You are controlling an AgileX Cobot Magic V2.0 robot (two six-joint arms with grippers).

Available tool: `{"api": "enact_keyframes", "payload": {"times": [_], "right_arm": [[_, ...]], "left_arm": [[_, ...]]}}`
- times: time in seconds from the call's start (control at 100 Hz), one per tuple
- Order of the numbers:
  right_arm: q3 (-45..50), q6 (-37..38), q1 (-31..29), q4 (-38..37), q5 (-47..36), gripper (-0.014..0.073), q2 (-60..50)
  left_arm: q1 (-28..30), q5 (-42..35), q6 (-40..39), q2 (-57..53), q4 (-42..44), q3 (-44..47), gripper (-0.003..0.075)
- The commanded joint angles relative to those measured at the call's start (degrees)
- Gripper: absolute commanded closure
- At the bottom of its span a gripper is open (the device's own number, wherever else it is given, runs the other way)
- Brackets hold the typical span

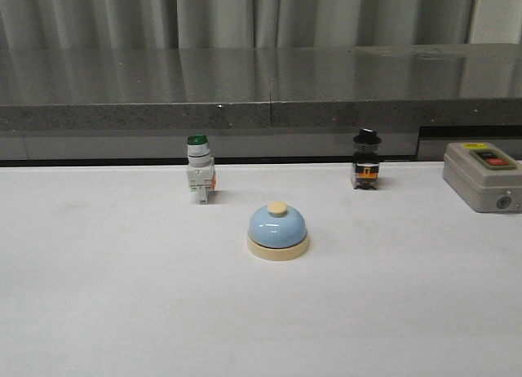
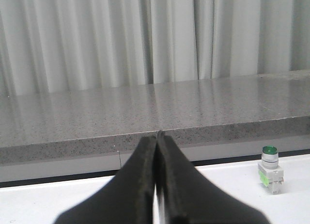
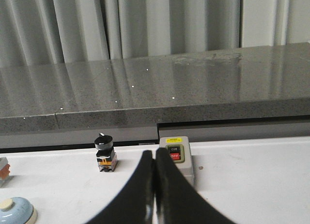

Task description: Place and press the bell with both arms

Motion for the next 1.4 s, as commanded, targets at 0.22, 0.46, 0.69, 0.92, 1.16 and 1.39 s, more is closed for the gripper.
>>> {"api": "enact_keyframes", "payload": {"times": [0.22, 0.46, 0.69, 0.92, 1.16, 1.39], "right_arm": [[-20.0, -0.44, -0.34, 0.03, 12.61, 0.0658, 19.24], [-31.34, -0.44, -0.34, 0.11, 23.18, 0.0658, 36.11], [-37.38, -0.44, 0.08, 4.97, 30.05, 0.0658, 47.87], [-39.61, -0.44, 5.54, 7.22, 29.12, 0.0658, 56.08], [-45.22, -0.44, 14.87, 7.22, 25.96, 0.0658, 66.25], [-52.15, -0.44, 21.84, 7.22, 23.02, 0.0658, 77.67]], "left_arm": [[-0.02, -4.19, -0.48, -1.86, -0.01, 3.2, 0.0741], [-0.02, -4.19, -0.48, -1.86, -0.01, 3.2, 0.0741], [-0.02, -4.19, -0.48, -1.86, -0.01, 3.2, 0.0741], [-0.02, -4.19, -0.48, -1.86, -0.01, 3.2, 0.0741], [-0.02, -4.19, -0.48, -1.86, -0.01, 3.2, 0.0741], [-0.02, -4.19, -0.48, -1.86, -0.01, 3.2, 0.0741]]}}
